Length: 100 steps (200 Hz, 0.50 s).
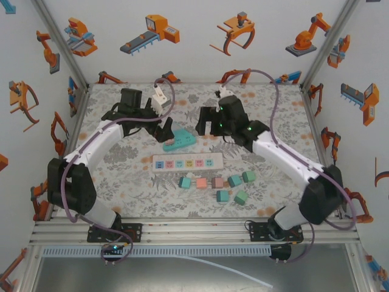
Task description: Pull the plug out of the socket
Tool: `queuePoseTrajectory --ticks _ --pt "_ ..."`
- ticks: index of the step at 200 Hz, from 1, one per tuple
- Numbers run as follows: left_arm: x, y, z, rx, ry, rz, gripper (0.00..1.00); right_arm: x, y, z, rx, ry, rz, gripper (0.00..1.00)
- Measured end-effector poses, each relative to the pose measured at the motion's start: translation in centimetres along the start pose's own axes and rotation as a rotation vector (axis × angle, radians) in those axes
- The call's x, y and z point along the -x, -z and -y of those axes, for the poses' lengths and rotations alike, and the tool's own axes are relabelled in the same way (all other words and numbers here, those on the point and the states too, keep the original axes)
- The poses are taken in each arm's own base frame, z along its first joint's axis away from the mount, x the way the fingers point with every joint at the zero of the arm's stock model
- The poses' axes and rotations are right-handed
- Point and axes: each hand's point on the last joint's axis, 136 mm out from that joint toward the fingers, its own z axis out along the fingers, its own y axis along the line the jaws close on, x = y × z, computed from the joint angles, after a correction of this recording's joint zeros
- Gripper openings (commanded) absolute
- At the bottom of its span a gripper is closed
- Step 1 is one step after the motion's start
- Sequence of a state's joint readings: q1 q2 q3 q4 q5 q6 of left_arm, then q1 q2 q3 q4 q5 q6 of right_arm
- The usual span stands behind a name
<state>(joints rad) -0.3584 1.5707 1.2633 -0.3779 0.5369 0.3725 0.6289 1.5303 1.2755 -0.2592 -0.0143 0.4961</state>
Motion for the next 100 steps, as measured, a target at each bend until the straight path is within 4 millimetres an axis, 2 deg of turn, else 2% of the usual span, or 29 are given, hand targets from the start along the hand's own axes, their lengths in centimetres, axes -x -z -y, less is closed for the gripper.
queuePoseTrajectory --ticks 5,23,51,77,100 --pt "-0.1 -0.1 -0.3 0.013 0.010 -0.011 1.00 0.1 -1.2 0.1 0.012 -0.007 -0.019 0.84" --pt "-0.2 -0.1 -1.0 0.044 0.037 -0.046 0.92 0.2 -4.6 0.5 0.041 -0.033 -0.070 0.84" --pt "-0.5 -0.4 -1.0 0.080 0.043 -0.094 0.84 -1.1 -9.8 1.8 0.062 -0.065 -0.144 0.84" --pt "-1.6 -1.6 -0.5 0.089 0.027 -0.151 0.80 -3.2 -13.1 2.5 0.075 -0.080 -0.197 0.84" --pt "-3.1 -3.1 -0.4 0.092 -0.012 -0.203 0.77 -5.0 -15.0 2.8 0.091 -0.093 -0.232 0.84"
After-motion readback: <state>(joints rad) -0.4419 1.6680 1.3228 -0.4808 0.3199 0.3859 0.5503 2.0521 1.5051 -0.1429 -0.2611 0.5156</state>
